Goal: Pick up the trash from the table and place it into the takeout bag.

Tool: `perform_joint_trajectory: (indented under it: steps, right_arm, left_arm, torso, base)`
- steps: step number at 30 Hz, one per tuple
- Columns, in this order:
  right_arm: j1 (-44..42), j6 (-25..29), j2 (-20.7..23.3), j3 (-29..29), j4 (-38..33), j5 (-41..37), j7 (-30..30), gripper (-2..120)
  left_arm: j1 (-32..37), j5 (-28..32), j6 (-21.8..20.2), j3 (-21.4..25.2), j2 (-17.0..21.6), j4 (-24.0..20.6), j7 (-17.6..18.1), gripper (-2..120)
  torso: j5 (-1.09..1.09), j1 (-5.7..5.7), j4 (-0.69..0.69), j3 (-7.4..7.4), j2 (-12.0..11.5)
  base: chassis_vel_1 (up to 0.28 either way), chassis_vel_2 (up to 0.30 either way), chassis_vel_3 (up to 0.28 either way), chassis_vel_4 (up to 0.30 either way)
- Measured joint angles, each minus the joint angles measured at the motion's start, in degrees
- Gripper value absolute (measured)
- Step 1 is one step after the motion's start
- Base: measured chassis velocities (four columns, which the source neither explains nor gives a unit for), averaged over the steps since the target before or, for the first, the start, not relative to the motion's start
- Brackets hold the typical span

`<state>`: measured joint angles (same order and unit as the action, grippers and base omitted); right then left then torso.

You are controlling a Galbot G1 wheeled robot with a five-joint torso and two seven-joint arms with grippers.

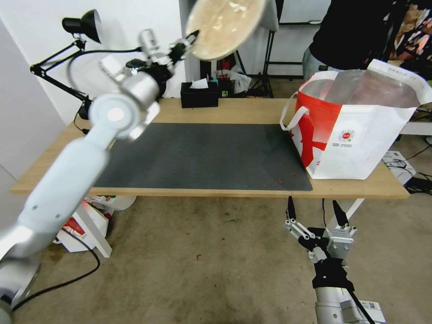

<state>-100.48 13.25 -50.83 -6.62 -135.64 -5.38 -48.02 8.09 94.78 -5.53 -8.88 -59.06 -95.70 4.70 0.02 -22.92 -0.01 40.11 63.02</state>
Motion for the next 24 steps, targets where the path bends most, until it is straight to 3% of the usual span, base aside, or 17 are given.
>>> perform_joint_trajectory:
  steps: [4, 6, 8, 11, 17, 21, 24]
  right_arm:
    - [0.0, 0.0, 0.0, 0.0, 0.0, 0.0, 0.0, 100]
    - [0.0, 0.0, 0.0, 0.0, 0.0, 0.0, 0.0, 100]
    - [0.0, 0.0, 0.0, 0.0, 0.0, 0.0, 0.0, 100]
    - [0.0, 0.0, 0.0, 0.0, 0.0, 0.0, 0.0, 100]
    - [0.0, 0.0, 0.0, 0.0, 0.0, 0.0, 0.0, 100]
    - [0.0, 0.0, 0.0, 0.0, 0.0, 0.0, 0.0, 100]
    - [0.0, 0.0, 0.0, 0.0, 0.0, 0.0, 0.0, 100]
  left_arm:
    - [-4.2, -0.7, 0.7, -4.1, -2.9, 3.3, -1.0, 1]
    - [-8.7, -0.9, 1.4, -7.5, -5.8, 7.0, -1.4, 1]
    - [-9.3, -0.9, 1.4, -7.9, -6.2, 7.5, -1.5, 1]
    - [-14.7, -0.8, 2.1, -11.5, -10.6, 13.6, -2.1, 1]
    - [-18.4, -1.7, 3.0, -15.4, -15.0, 20.3, -2.5, 1]
    - [-21.8, -3.0, 3.9, -19.6, -20.5, 28.2, -3.3, 1]
    - [-23.2, -3.2, 4.4, -21.3, -23.2, 31.3, -3.6, 1]
  torso:
    - [-0.01, 0.0, 0.0, 0.0, 0.0]
    - [-0.01, 0.0, 0.0, 0.0, 0.0]
    - [0.0, 0.0, 0.0, -0.01, 0.0]
    - [-0.01, 0.0, 0.0, -0.01, 0.0]
    - [-0.02, -0.01, 0.0, 0.0, 0.0]
    - [-0.01, 0.0, 0.0, 0.0, 0.0]
    - [-0.01, -0.01, 0.01, 0.0, 0.0]
  base:
    - [0.0, 0.0, 0.0, 0.0]
    - [0.0, 0.0, 0.0, 0.0]
    - [0.0, 0.0, 0.0, 0.0]
    - [0.0, 0.0, 0.0, 0.0]
    - [0.0, 0.0, 0.0, 0.0]
    - [0.0, 0.0, 0.0, 0.0]
    - [0.0, 0.0, 0.0, 0.0]
